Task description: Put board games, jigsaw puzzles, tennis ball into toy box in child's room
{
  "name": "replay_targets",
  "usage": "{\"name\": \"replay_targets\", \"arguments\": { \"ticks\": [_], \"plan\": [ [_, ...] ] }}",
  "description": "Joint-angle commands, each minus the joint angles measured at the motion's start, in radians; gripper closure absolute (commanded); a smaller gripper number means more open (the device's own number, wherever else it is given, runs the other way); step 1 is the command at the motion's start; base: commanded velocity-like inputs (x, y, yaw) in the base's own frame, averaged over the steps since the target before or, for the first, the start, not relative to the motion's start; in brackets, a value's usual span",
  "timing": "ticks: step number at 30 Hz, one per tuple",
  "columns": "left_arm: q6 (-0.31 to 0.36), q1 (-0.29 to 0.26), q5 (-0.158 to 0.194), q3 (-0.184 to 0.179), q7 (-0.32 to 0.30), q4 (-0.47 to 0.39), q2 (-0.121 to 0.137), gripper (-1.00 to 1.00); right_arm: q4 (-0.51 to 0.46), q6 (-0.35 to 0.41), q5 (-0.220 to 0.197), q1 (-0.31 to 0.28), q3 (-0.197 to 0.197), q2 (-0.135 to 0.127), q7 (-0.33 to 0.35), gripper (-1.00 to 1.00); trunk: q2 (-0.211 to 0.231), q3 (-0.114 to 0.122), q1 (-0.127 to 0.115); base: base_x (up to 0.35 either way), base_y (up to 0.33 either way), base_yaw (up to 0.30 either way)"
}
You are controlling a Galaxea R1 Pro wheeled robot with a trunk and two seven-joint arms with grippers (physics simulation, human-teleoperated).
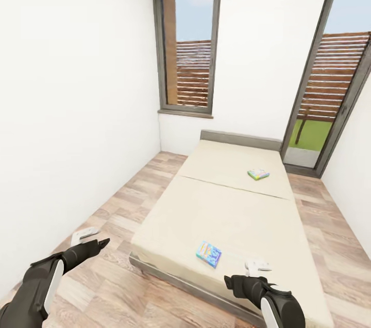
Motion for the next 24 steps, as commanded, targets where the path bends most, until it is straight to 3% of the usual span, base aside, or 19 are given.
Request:
{"name": "replay_targets", "arguments": {
  "ticks": [1, 24],
  "plan": [
    [0.007, -0.001, 0.001, 0.002, -0.005, -0.001, 0.000, -1.00, -0.001, 0.004, -0.008, -0.001, 0.000, 0.000, -0.005, -1.00, -0.002, -0.002, 0.001, 0.000, 0.001, -0.279],
    [0.007, -0.001, 0.001, 0.002, -0.005, -0.001, 0.000, -1.00, -0.001, 0.004, -0.007, -0.001, 0.000, 0.000, -0.005, -1.00, -0.002, 0.005, 0.001, 0.000, -0.013, -0.280]
  ]
}}
